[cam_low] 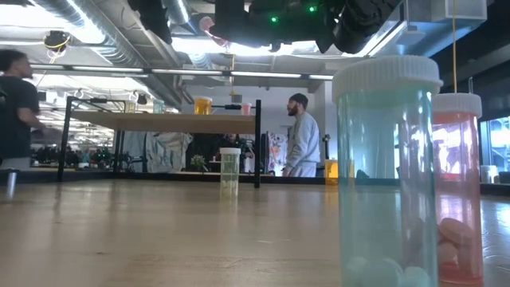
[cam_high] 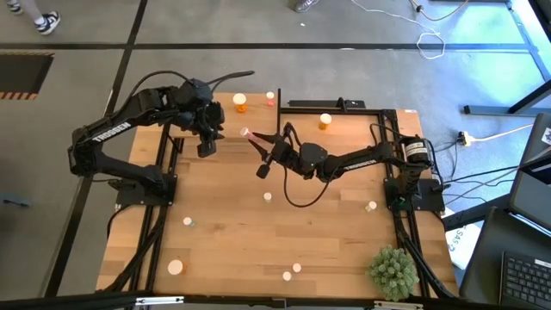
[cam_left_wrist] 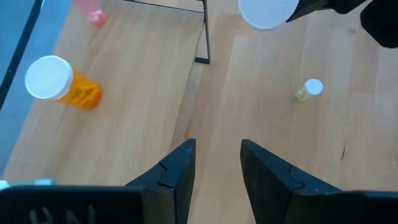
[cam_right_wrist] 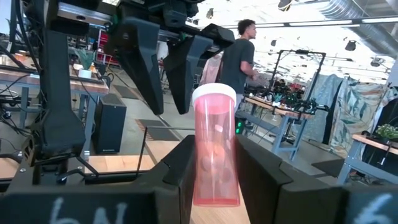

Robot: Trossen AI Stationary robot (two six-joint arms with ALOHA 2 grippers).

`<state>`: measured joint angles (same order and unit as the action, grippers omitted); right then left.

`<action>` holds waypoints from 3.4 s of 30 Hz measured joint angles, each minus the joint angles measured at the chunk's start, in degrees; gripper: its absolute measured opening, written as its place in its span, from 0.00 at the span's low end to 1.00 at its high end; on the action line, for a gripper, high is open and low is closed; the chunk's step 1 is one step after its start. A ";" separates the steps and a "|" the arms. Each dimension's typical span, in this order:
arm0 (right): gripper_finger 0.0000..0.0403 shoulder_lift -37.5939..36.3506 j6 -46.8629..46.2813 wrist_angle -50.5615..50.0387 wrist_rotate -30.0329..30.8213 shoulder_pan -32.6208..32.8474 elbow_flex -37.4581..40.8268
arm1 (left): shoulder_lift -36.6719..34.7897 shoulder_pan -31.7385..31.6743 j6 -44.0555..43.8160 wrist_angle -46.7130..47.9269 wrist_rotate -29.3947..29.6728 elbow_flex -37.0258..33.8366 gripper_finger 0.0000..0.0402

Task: Pick and place medicine bottles onto shelf by color
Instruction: Put the top red pill bottle on the shelf aligned with the red pill bottle on the shelf

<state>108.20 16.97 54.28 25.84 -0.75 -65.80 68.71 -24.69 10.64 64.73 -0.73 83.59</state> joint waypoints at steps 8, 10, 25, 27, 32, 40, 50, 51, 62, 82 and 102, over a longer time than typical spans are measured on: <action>0.26 0.00 0.02 -0.11 0.02 0.00 0.00 | 0.01 -0.04 -0.95 0.08 0.55 0.00 0.30; 0.26 0.00 0.02 -0.11 0.02 0.00 0.00 | 0.34 -0.04 -1.61 0.41 1.18 0.00 0.30; 0.26 0.00 0.02 -0.17 0.09 0.00 0.00 | 1.05 0.47 1.19 0.81 3.58 -0.02 0.30; 0.26 0.00 0.02 -0.17 0.15 0.00 0.00 | 1.05 0.50 1.88 0.79 3.45 -0.02 0.30; 0.26 0.00 0.02 -0.17 0.18 0.00 0.00 | 1.05 0.48 1.93 0.57 5.29 -0.02 0.30; 0.26 0.00 0.02 -0.17 0.16 0.00 0.00 | 1.05 0.48 0.36 0.49 6.62 -0.02 0.30; 0.26 0.00 0.02 -0.17 0.11 0.00 0.00 | 1.05 0.44 -2.76 0.07 7.50 -0.02 0.30; 0.26 0.00 0.02 -0.17 0.11 0.00 0.00 | 1.05 0.44 -2.68 0.05 7.50 -0.02 0.30; 0.26 0.00 0.02 -0.17 0.11 0.00 0.00 | 1.05 0.48 -0.61 -0.16 7.21 -0.02 0.26; 0.26 -0.02 0.02 -0.41 0.02 -0.24 0.02 | 1.03 0.50 1.44 -4.80 11.50 -0.02 0.36; 0.26 -0.04 0.02 -2.97 -3.06 -0.26 0.02 | 1.04 0.44 9.30 -12.00 -6.49 -0.02 0.35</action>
<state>108.16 16.99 51.31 22.79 -1.02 -65.78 69.75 -24.25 19.94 52.73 -7.22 83.57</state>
